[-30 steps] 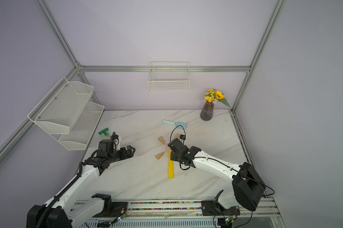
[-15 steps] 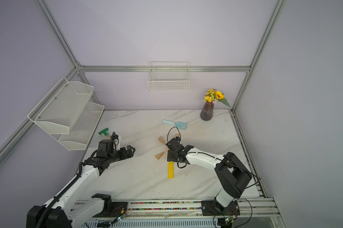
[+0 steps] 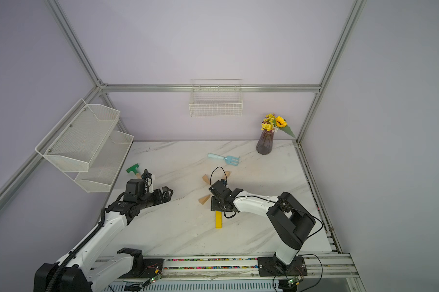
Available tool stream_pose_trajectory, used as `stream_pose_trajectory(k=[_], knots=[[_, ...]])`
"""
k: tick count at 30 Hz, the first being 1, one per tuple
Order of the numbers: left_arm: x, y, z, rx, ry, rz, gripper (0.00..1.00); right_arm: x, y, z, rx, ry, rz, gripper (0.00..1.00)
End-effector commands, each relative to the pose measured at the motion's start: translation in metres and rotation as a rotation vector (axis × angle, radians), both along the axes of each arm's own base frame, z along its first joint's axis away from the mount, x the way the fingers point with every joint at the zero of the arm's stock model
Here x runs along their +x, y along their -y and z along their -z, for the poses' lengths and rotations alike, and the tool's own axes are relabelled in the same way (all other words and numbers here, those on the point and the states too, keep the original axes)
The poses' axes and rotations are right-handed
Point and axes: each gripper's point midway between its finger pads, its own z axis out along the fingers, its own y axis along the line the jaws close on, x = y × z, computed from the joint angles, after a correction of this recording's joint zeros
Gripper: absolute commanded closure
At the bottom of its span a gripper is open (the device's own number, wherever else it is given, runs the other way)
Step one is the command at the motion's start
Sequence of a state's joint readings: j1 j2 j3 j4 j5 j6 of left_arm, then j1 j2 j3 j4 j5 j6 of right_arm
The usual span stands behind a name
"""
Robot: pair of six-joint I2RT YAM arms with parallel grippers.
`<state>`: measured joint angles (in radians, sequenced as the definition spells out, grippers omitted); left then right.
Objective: Assemble a small pinwheel with building blocks
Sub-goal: Adjust the building block at the center of the board.
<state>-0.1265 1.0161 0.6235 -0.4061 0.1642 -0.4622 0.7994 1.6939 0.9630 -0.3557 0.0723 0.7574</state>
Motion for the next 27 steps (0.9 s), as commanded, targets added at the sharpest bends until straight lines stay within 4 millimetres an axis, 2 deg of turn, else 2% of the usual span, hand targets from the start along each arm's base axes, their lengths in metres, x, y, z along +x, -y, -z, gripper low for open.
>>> stream_pose_trajectory(k=[1, 6, 20, 27], knots=[[0.0043, -0.0005, -0.0086, -0.015, 0.04, -0.011, 0.0, 0.0025, -0.0052, 0.0052, 0.006, 0.002, 0.003, 0.36], [0.0039, -0.0001, -0.0078, -0.016, 0.039, -0.009, 0.0, 0.0031, -0.0062, 0.0108, -0.001, -0.007, 0.004, 0.36], [0.0039, 0.0002, -0.006, -0.017, 0.037, -0.009, 0.0, 0.0092, -0.0119, 0.0111, -0.001, 0.001, 0.0, 0.37], [0.0041, 0.0006, -0.0048, -0.019, 0.036, -0.008, 0.0, 0.0089, -0.0122, 0.0135, -0.002, -0.004, -0.002, 0.41]])
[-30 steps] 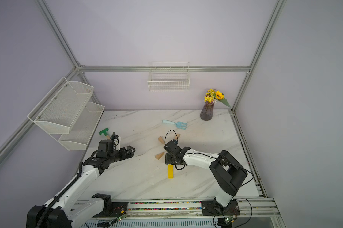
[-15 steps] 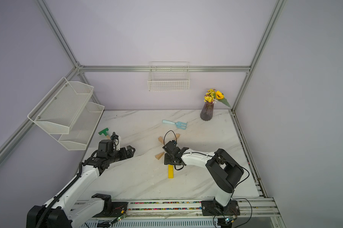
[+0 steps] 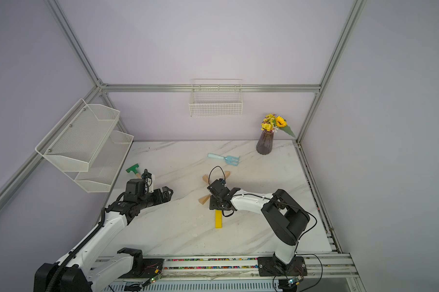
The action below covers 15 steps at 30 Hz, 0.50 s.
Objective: Assemble a small pinwheel with building blocks
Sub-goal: Adjust the building block at the center of the board.
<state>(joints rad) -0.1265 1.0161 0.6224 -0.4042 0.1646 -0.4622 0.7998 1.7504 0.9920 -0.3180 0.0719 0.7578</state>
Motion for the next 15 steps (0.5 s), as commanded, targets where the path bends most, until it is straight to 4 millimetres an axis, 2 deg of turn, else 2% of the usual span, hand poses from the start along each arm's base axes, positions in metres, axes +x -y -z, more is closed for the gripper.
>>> stream_pose_trajectory(k=[1, 15], knots=[[0.004, 0.0003, -0.0047, -0.019, 0.034, -0.009, 0.0, 0.0001, -0.0025, 0.0062, -0.01, -0.011, -0.002, 0.41], [0.0037, 0.0007, -0.0037, -0.018, 0.032, -0.006, 0.0, -0.0003, -0.0036, 0.009, -0.011, -0.016, -0.007, 0.44]])
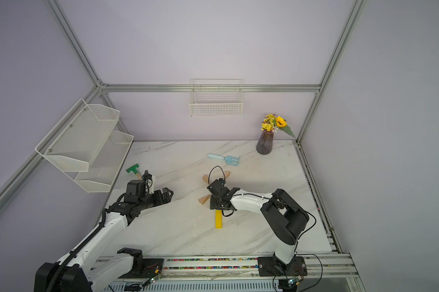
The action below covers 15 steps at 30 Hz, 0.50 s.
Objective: Assemble a small pinwheel with building blocks
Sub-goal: Adjust the building block at the center of the board.
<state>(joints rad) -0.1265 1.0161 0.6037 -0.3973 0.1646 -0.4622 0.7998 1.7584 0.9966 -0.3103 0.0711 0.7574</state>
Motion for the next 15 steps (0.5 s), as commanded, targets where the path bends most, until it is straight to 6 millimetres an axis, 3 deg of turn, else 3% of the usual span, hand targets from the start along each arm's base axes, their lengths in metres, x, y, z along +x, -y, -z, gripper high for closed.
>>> stream_pose_trajectory(k=[1, 5, 12, 15], knots=[[0.007, 0.001, -0.011, -0.02, 0.046, -0.007, 0.0, -0.002, -0.001, 0.007, -0.014, -0.017, -0.004, 0.44], [0.007, 0.001, -0.012, -0.021, 0.049, -0.008, 0.0, 0.003, 0.0, -0.012, -0.007, 0.019, 0.009, 0.39], [0.007, 0.001, -0.014, -0.023, 0.055, -0.01, 0.0, 0.02, 0.007, -0.076, -0.007, 0.137, 0.03, 0.34], [0.007, 0.001, -0.014, -0.023, 0.056, -0.008, 0.0, 0.029, 0.015, -0.087, -0.024, 0.157, 0.04, 0.33]])
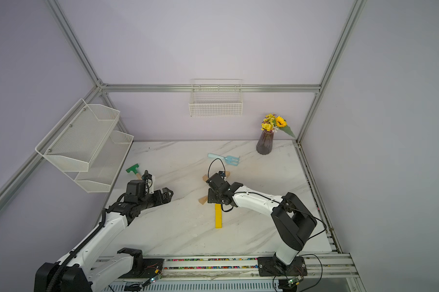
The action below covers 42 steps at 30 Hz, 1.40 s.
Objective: Assemble a small pinwheel with building blocks
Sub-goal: Adjust the building block at the center of the board.
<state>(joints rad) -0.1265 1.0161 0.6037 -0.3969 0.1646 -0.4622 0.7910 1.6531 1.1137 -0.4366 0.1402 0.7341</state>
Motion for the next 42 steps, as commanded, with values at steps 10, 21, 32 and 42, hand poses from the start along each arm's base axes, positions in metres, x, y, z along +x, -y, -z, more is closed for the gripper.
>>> stream_pose_trajectory(k=[10, 21, 32, 42], knots=[[0.006, 0.002, -0.014, -0.028, 0.055, -0.007, 0.0, 0.029, 0.028, 0.001, -0.118, -0.011, 0.026, 0.32], [0.007, 0.003, -0.01, -0.035, 0.046, -0.006, 0.0, -0.001, 0.019, 0.038, -0.081, -0.087, 0.004, 0.3], [0.007, 0.003, -0.006, -0.034, 0.04, -0.006, 0.0, -0.009, 0.015, 0.073, -0.085, -0.15, -0.008, 0.32], [0.007, 0.003, -0.004, -0.03, 0.033, -0.002, 0.0, -0.012, 0.015, 0.085, -0.086, -0.173, 0.0, 0.39]])
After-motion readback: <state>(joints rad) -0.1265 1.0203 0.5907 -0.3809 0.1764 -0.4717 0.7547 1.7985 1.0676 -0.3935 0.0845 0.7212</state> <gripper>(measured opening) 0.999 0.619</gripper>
